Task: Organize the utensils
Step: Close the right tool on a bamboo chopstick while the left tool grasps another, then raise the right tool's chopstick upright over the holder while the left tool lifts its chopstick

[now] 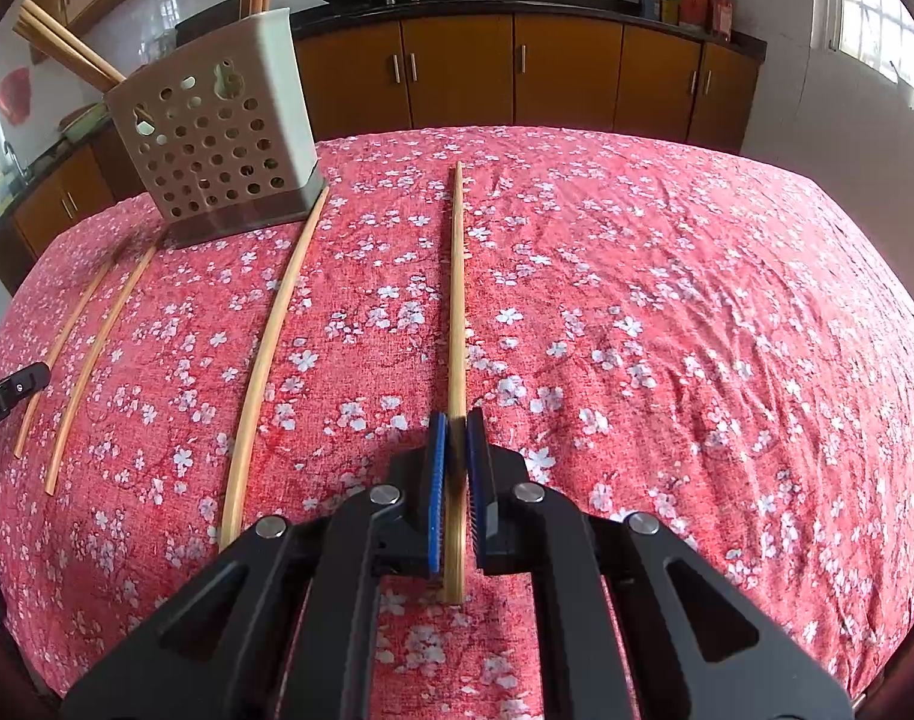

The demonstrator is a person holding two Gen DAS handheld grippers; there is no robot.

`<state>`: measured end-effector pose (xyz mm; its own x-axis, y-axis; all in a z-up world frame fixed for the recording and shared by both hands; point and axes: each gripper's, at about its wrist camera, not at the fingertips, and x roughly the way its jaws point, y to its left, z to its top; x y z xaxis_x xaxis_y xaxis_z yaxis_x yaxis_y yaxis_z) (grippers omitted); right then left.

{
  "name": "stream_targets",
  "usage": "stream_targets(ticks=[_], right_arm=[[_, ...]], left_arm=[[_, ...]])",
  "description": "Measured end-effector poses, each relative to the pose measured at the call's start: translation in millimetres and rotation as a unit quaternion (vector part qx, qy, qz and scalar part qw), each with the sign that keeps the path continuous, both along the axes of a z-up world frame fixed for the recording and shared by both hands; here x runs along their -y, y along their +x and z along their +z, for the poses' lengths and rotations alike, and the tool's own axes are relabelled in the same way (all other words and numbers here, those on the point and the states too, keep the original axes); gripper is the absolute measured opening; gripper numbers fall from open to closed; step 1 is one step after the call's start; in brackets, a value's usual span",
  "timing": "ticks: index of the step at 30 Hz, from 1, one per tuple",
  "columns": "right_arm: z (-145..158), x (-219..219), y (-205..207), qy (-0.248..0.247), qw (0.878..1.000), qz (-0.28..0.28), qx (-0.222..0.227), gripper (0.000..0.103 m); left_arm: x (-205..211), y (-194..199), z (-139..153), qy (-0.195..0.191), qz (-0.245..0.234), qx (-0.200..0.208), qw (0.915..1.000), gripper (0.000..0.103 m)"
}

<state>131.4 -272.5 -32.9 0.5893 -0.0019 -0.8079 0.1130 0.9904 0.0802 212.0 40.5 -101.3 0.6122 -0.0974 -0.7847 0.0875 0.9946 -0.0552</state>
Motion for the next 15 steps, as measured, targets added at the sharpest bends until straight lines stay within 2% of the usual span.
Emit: stream_targets(ticks=[15], right_arm=[[1,2,-1,0.0,1.0,0.005,0.005,0.007]], left_arm=[[7,-12,3,0.029,-0.018,0.004,0.9994,0.008]])
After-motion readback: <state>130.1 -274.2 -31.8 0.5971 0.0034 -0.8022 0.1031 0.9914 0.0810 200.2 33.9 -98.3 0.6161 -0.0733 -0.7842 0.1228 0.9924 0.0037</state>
